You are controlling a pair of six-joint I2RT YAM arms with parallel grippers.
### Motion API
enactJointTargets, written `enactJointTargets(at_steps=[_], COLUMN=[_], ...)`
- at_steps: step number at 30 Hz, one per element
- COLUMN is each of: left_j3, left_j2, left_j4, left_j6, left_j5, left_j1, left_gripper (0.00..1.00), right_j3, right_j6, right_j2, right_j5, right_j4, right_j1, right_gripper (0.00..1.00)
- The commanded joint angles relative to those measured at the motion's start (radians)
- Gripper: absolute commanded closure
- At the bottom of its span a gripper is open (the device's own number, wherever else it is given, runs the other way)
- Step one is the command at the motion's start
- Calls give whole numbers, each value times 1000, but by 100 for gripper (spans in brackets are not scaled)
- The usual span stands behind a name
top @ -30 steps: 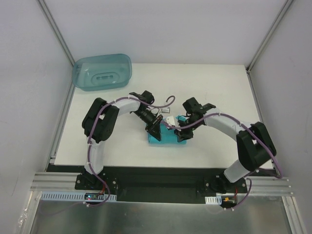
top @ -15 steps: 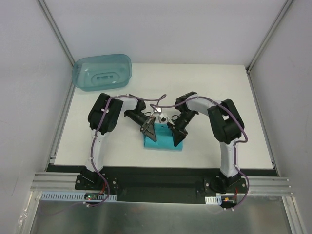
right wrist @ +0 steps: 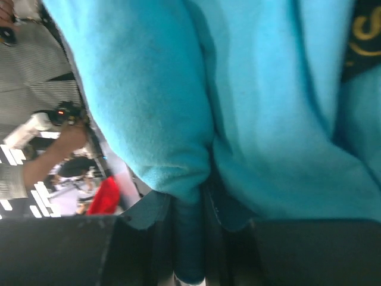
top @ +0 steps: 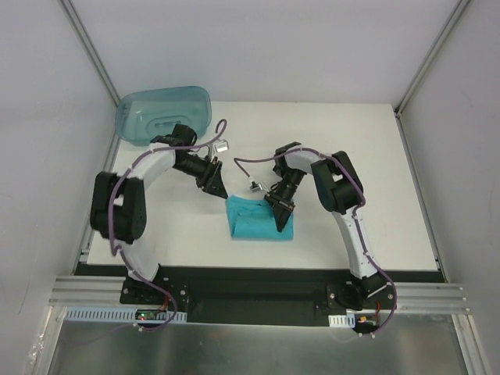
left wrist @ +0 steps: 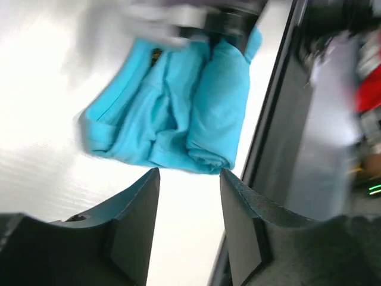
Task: Roll the t-shirts
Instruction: Roll the T-shirt to the center of the board.
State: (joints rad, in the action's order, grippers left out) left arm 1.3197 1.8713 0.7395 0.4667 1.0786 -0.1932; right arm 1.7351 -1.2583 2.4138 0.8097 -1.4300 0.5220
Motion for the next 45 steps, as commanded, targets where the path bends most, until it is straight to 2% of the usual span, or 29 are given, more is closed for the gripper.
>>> enactJointTargets(at_steps=[1,3,6,7,11,14,15,19,27,28,31,32,33,35,36,38,39,40,41,44,45], left_j3=[-175,-299,-460,-496,-619,-692,-697,-702,-767,-766,-740,-729,-723,-695,-683,-633,-610,-559,-530,-439,-415], left_j2=[-338,-429,-573,-621,-655,-646,-637,-560,-460,-443,-377,-365,-350,-339,-334,-336,-337,-336,-334,-314,-290], left_j4=[-63,-127,-290,-381,-578,-704,-719,-736,-749,-744,-671,-654,-635,-591,-569,-492,-462,-421,-341,-264,-206], left_j6=[292,369,433,447,498,504,509,512,636,651,673,670,668,652,641,598,580,548,537,480,471], left_j5=[-184,-245,-370,-397,-566,-626,-681,-736,-876,-920,-959,-956,-948,-910,-895,-815,-783,-746,-653,-522,-452], left_j1=[-119,-216,-320,-387,-538,-627,-644,-675,-686,-686,-686,-684,-684,-684,-684,-675,-669,-646,-634,-575,-565], left_gripper=[53,50,46,45,42,39,39,39,42,44,63,74,79,90,100,100,100,100,100,100,100], right_j3=[63,83,132,142,155,155,153,153,150,150,150,149,149,142,141,129,138,150,161,159,105], right_j6=[79,105,115,132,148,148,145,143,134,134,132,132,129,123,117,70,66,74,74,43,52], right_j2=[82,114,166,175,192,191,191,188,179,179,180,179,176,168,147,104,43,9,-39,-229,-281], right_j5=[-125,-133,-156,-173,-199,-199,-198,-192,-161,-161,-161,-161,-159,-156,-143,-113,-90,-72,-55,-34,-29], right_j4=[-168,-184,-222,-228,-228,-228,-228,-228,-228,-228,-228,-228,-228,-228,-228,-227,-225,-227,-225,-216,-146], right_j1=[3,7,24,27,42,42,42,39,21,21,19,19,19,15,9,-37,-60,-86,-141,-238,-261], right_gripper=[88,87,87,87,87,87,87,87,87,87,85,82,79,67,60,36,13,4,4,4,4])
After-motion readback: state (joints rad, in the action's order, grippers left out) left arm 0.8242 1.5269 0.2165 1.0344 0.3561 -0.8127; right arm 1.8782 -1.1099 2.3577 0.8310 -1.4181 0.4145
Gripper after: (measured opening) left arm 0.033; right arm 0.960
